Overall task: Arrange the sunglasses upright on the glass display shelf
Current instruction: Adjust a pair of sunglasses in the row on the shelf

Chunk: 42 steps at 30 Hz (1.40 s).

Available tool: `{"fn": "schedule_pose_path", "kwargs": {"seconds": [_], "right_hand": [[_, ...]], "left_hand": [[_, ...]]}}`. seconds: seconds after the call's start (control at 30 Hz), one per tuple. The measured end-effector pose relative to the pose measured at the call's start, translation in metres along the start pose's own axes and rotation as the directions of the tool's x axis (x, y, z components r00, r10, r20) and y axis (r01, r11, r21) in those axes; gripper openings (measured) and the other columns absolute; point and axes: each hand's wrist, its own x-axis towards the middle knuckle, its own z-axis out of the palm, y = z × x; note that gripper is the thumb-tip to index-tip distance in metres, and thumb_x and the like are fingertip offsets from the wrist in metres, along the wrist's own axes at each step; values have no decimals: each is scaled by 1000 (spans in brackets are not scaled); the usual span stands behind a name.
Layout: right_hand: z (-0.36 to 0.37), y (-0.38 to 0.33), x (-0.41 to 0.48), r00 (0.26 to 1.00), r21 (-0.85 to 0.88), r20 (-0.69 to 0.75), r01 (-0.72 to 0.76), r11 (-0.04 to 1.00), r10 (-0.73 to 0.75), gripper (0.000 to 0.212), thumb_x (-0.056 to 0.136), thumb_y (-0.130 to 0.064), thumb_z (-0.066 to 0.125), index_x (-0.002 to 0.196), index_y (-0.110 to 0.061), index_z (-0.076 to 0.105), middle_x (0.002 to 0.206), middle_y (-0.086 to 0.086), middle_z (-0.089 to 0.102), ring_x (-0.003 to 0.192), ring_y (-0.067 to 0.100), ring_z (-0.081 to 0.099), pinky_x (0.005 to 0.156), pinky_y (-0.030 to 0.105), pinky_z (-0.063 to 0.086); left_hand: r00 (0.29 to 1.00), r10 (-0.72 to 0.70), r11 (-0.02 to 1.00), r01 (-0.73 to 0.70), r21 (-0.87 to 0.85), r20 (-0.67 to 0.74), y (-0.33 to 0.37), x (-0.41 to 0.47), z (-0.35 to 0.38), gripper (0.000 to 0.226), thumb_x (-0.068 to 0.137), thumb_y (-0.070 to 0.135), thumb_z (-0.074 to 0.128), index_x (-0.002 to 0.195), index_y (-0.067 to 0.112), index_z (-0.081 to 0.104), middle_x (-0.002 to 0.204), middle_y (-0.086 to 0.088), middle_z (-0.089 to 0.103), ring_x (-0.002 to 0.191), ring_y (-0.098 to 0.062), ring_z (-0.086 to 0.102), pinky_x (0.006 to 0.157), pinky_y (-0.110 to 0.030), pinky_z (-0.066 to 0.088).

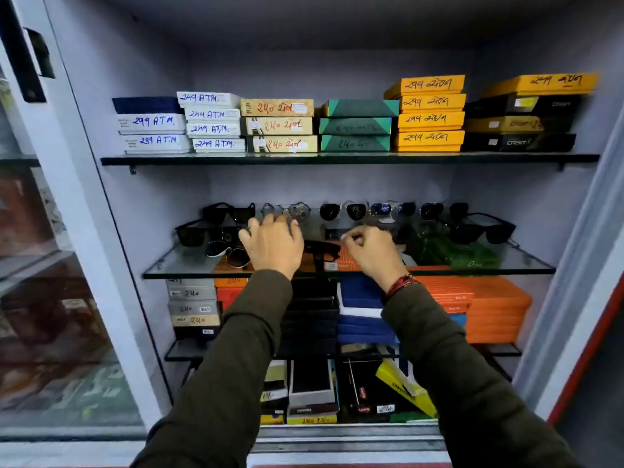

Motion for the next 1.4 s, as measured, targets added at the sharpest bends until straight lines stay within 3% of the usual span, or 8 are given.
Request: {"fn": "schedule_pose_path", "kwargs": {"seconds": [0.17, 0.33, 0.63, 0.87, 1.07, 1.23, 1.3, 1.4], "right_hand": [[0, -1, 16, 961, -65, 273, -36, 997, 52, 50, 90, -47, 68, 129, -15, 69, 128, 8, 70, 119, 26, 64, 104, 42, 51], [2, 1, 23, 944, -161, 330, 40, 986, 16, 39, 90, -43, 70, 122, -22, 72, 122, 5, 72, 113, 24, 66, 100, 46, 54], [6, 12, 27, 957, -82, 289, 38, 996, -12, 32, 86, -40, 76, 112, -20, 76, 109, 0, 75, 104, 16, 68, 97, 41, 55], [7, 18, 25, 974, -12, 225, 25, 1000, -21, 31, 81, -39, 81, 107, -21, 80, 97, -4, 74, 94, 12, 66, 88, 34, 55], [5, 17, 20, 978, 33, 205, 30, 999, -36, 30, 82, -33, 82, 109, -20, 79, 90, -8, 68, 87, 6, 60, 88, 33, 54], [4, 18, 18, 985, 79, 168, 24, 997, -37, 28, 82, -26, 82, 108, -19, 80, 76, -19, 62, 73, -2, 57, 77, 24, 51], [1, 20, 16, 991, 134, 137, -3, 991, -15, 25, 81, -20, 83, 106, -17, 80, 78, -14, 66, 76, 3, 63, 72, 20, 53], [-3, 21, 15, 997, 268, 57, -55, 962, 41, 24, 79, -12, 85, 103, -14, 81, 82, -2, 71, 80, 15, 70, 68, 30, 64]], "left_hand": [[982, -24, 964, -28, 264, 190, 5, 20, 0, 52, 103, 41, 30, 105, 11, 73, 111, -11, 73, 126, -35, 48, 105, -47, 29], [967, -31, 956, -45, 290, 253, 8, 25, 6, 52, 104, 40, 29, 103, 12, 72, 110, -12, 73, 127, -33, 51, 108, -45, 27], [977, -118, 976, 82, 200, 175, 13, 17, 14, 49, 104, 38, 34, 100, 10, 74, 106, -14, 75, 127, -35, 51, 107, -46, 27], [984, -135, 991, 131, 39, 115, 20, 18, 10, 47, 100, 44, 43, 94, 11, 76, 94, -12, 75, 104, -34, 64, 102, -45, 30], [972, -178, 981, 163, 105, 156, 16, 16, 11, 45, 101, 43, 42, 100, 11, 74, 104, -12, 75, 117, -35, 58, 108, -45, 26], [975, -172, 985, 164, 61, 143, 17, 20, 6, 44, 100, 43, 43, 99, 11, 73, 102, -11, 75, 111, -34, 61, 107, -45, 29], [980, -175, 984, 178, -23, 96, 18, 23, 4, 42, 98, 46, 49, 99, 12, 74, 102, -11, 75, 108, -35, 64, 104, -45, 35], [977, -196, 916, 213, -338, 85, 15, 29, -1, 31, 92, 42, 64, 103, 15, 78, 109, -7, 76, 106, -31, 69, 90, -38, 52]]}}
